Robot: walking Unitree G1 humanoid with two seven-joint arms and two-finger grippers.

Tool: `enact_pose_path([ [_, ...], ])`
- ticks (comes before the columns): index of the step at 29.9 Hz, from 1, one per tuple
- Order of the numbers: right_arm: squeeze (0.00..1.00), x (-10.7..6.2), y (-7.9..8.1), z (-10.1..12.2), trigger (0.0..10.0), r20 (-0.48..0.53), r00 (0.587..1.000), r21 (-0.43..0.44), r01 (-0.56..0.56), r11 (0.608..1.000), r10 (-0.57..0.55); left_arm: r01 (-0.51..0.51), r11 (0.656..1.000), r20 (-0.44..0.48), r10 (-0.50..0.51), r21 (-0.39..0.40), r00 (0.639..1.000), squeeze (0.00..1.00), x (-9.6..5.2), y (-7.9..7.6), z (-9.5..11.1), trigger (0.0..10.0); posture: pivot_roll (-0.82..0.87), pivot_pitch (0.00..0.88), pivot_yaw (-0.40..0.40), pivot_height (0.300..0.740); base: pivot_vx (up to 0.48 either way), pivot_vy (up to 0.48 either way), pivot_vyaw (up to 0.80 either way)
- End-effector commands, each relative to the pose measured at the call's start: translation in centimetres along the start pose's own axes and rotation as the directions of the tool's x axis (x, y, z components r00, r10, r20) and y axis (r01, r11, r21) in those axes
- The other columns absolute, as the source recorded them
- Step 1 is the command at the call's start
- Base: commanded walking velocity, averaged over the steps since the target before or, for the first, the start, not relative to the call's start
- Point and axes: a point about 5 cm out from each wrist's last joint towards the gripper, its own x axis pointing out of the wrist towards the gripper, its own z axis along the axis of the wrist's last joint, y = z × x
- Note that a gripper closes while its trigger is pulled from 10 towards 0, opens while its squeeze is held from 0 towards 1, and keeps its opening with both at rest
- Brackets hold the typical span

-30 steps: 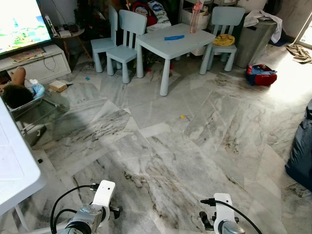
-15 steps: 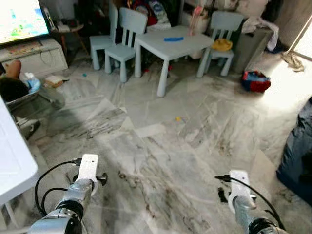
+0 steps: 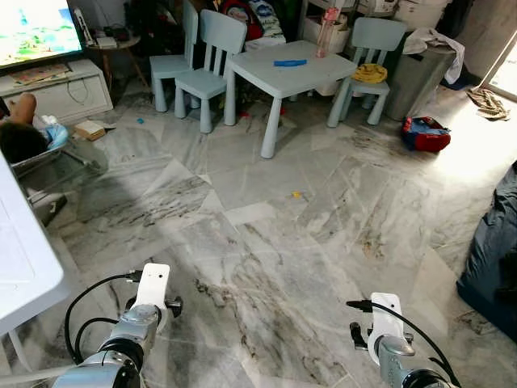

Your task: Hang keys on a hook

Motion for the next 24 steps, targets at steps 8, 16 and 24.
enact_pose_path([
  [8,0.0,-0.4,1.6,-2.9,10.0,-0.056,0.994,0.139,-0.087,0.986,0.096,-0.036,0.99,-0.056,0.044,0.134,0.997,0.0,-0.3,2.4,-1.8,10.0,0.14,0.0,-0.002,0.74,0.0,0.0,0.0],
  [16,0.0,-1.0,2.8,-5.6,10.0,-0.126,0.98,0.057,-0.147,0.988,0.153,-0.05,0.983,-0.07,0.063,0.174,0.996,0.0,-0.5,3.9,-2.5,10.0,0.15,0.0,0.016,0.74,0.0,0.0,0.0],
  [24,0.0,-1.0,2.4,-5.8,10.0,-0.134,0.979,-0.045,-0.159,0.986,0.152,-0.094,0.993,-0.104,0.102,0.072,0.989,0.0,-0.6,3.5,-3.5,10.0,0.12,0.0,-0.014,0.74,0.0,0.0,0.4],
])
